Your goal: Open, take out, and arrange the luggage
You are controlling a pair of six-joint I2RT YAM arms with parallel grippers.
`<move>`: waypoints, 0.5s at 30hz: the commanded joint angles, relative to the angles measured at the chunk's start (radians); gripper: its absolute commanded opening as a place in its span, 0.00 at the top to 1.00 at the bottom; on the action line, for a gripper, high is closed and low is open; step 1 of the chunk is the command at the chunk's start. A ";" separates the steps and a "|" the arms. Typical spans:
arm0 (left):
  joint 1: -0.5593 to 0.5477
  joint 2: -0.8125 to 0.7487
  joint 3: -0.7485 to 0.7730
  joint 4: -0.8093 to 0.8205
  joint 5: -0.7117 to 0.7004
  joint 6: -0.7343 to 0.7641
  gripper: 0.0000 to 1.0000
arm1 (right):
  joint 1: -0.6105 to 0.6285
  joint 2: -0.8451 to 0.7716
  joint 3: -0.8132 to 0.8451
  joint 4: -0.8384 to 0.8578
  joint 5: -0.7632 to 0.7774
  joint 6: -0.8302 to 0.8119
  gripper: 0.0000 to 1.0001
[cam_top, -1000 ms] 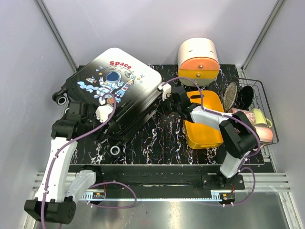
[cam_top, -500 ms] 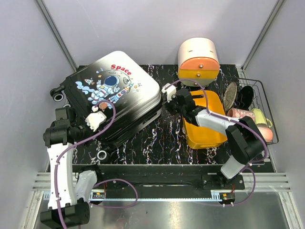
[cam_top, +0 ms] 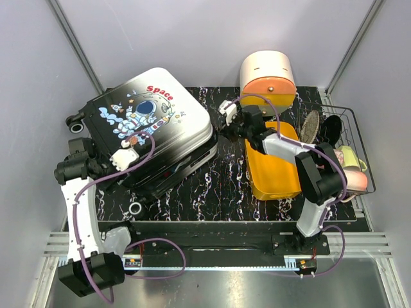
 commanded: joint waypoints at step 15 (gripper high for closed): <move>0.069 0.197 0.508 -0.091 0.305 -0.483 0.01 | -0.031 0.119 0.188 0.116 -0.173 0.015 1.00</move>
